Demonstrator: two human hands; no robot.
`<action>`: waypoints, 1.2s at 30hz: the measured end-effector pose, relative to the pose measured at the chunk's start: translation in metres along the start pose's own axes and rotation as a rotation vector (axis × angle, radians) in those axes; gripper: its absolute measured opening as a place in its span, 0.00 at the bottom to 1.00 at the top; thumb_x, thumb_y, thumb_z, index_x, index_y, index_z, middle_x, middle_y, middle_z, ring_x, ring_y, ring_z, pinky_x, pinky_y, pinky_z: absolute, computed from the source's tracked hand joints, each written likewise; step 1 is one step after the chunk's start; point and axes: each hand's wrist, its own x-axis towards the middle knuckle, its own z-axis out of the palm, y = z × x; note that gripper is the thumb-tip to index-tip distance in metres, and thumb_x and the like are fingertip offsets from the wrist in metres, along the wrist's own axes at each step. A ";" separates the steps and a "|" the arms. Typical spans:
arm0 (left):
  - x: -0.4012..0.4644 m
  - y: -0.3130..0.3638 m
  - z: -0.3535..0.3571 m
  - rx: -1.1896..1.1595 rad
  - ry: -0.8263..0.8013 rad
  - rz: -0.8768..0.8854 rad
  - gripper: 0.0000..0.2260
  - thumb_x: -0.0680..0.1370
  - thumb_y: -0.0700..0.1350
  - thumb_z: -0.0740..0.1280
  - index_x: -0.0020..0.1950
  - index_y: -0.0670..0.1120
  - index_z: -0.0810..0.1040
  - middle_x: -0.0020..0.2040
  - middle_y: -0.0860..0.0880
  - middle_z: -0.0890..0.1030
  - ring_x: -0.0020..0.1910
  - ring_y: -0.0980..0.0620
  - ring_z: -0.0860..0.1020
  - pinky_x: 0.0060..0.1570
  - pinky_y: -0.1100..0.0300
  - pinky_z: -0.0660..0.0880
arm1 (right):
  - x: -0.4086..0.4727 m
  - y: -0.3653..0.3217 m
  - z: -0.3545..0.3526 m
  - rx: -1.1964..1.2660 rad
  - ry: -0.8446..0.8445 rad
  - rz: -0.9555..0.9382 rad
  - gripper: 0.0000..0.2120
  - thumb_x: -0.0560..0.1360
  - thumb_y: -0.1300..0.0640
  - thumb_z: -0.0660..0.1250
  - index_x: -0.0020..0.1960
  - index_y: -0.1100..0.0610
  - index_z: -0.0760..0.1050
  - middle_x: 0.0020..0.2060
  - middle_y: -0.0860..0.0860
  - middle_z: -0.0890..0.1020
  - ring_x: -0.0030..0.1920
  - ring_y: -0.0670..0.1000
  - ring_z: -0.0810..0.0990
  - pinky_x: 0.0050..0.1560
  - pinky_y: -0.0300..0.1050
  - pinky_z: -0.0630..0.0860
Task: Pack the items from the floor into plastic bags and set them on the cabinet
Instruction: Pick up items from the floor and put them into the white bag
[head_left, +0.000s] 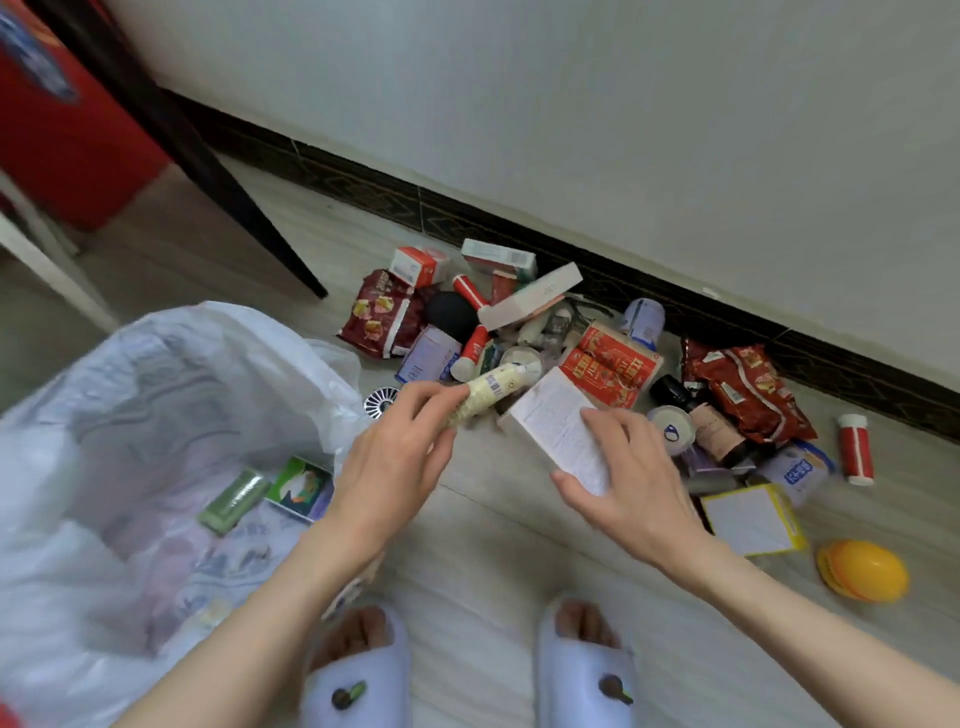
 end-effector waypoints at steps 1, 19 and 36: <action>-0.008 -0.005 -0.015 0.022 0.036 -0.021 0.17 0.75 0.42 0.63 0.64 0.46 0.72 0.55 0.48 0.75 0.43 0.49 0.77 0.30 0.55 0.76 | 0.006 -0.018 -0.005 -0.007 -0.004 -0.050 0.38 0.64 0.31 0.53 0.66 0.53 0.65 0.59 0.52 0.69 0.58 0.52 0.66 0.57 0.43 0.64; -0.139 -0.157 -0.031 0.174 -0.051 -0.995 0.16 0.77 0.39 0.61 0.65 0.44 0.70 0.59 0.39 0.72 0.52 0.36 0.75 0.47 0.46 0.71 | 0.054 -0.240 0.155 -0.235 -0.254 -0.176 0.29 0.65 0.34 0.63 0.51 0.59 0.73 0.42 0.59 0.77 0.44 0.60 0.77 0.39 0.50 0.74; -0.158 -0.170 0.001 0.220 -0.390 -0.828 0.26 0.81 0.47 0.51 0.75 0.45 0.43 0.76 0.45 0.40 0.75 0.47 0.40 0.72 0.50 0.43 | 0.034 -0.209 0.207 -0.237 -0.420 -0.387 0.27 0.65 0.45 0.72 0.57 0.62 0.75 0.54 0.61 0.79 0.51 0.60 0.80 0.50 0.49 0.78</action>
